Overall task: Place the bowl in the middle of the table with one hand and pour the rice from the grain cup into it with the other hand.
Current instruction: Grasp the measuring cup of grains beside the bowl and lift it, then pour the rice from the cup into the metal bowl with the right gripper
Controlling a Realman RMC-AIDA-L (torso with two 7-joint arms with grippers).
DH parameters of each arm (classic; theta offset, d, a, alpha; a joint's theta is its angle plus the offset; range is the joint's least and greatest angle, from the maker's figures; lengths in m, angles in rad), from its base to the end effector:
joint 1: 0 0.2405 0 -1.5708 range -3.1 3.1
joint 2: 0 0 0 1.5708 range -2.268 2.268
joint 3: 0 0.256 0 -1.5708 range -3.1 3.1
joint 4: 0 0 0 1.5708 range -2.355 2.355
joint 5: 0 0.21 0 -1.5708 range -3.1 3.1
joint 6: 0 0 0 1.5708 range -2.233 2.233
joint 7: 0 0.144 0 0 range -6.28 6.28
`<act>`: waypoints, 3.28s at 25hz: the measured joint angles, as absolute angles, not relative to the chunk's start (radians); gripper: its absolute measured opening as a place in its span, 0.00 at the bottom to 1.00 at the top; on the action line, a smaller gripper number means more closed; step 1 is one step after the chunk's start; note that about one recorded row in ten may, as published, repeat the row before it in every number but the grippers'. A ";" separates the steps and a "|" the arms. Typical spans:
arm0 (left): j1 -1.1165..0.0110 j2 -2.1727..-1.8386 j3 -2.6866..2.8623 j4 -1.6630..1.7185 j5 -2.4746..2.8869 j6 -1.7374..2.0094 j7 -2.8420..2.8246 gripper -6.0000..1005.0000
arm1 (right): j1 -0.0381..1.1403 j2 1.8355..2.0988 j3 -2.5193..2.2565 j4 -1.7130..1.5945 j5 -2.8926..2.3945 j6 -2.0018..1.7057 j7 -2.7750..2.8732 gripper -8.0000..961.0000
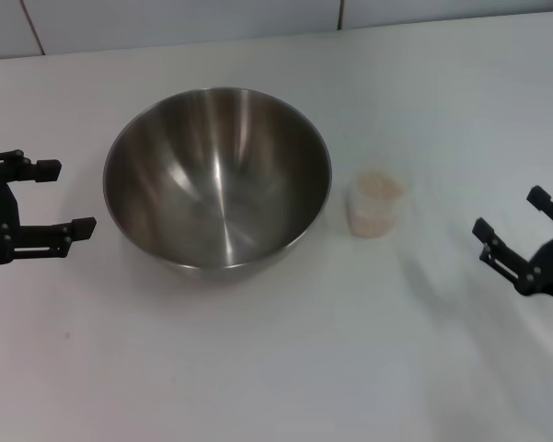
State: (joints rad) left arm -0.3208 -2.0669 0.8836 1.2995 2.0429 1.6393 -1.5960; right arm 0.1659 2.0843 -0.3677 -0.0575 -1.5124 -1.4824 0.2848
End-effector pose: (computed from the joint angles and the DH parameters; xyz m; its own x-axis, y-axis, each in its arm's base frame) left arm -0.2482 0.3108 0.0740 0.9489 0.2035 0.2411 0.2795 -0.8969 -0.3426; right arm 0.3718 0.2054 -0.0219 0.7660 -0.0201 -0.6425 -0.6007 -0.3781 -0.7044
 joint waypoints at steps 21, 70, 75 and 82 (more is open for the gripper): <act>-0.333 -2.069 0.925 1.286 2.029 1.629 -1.595 0.83 | 0.340 2.088 -0.356 -0.008 -1.515 -1.264 0.282 0.86; -0.341 -2.068 0.934 1.250 2.028 1.624 -1.595 0.83 | 0.390 2.088 -0.231 0.037 -1.500 -1.437 0.187 0.03; -0.348 -2.068 0.934 1.250 2.028 1.624 -1.594 0.83 | 0.429 2.088 -0.191 0.053 -1.500 -1.590 0.026 0.03; -0.354 -2.069 0.934 1.250 2.028 1.624 -1.594 0.83 | 0.567 2.088 -0.189 0.188 -1.507 -1.567 -0.487 0.03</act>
